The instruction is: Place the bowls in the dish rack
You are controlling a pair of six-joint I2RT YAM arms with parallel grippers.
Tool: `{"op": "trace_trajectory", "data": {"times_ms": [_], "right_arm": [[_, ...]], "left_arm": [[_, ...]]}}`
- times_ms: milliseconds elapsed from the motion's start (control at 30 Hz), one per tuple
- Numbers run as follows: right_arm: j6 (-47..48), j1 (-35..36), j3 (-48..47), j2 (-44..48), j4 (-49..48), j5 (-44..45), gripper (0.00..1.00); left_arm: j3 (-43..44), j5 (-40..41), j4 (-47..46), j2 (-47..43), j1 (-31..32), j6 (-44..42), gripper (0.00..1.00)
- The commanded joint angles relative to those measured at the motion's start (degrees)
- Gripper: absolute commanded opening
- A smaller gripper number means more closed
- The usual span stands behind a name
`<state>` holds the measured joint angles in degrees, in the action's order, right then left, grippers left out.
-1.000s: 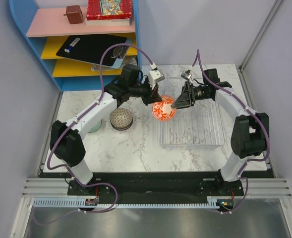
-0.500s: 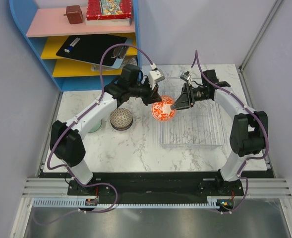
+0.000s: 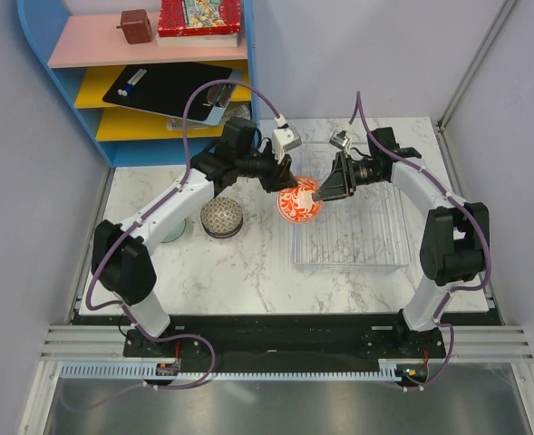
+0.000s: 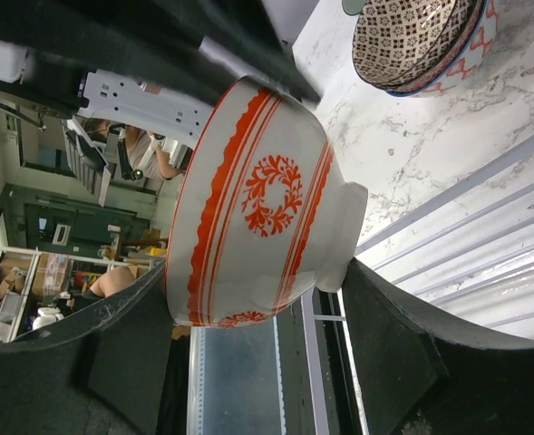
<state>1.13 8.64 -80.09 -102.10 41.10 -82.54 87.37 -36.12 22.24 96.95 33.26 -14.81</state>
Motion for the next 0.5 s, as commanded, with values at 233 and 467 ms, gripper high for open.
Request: {"op": "trace_trajectory", "data": {"times_ms": [233, 467], "right_arm": [[2.04, -2.13, -2.43, 2.26, -0.58, 2.20, 0.00], [-4.96, -7.23, -1.56, 8.39, -6.18, 18.87, 0.00]], "left_arm": [[-1.24, 0.43, -3.17, -3.52, -0.12, -0.75, 0.80], [-9.05, 5.35, -4.49, -9.49, -4.07, -0.49, 0.91]]}}
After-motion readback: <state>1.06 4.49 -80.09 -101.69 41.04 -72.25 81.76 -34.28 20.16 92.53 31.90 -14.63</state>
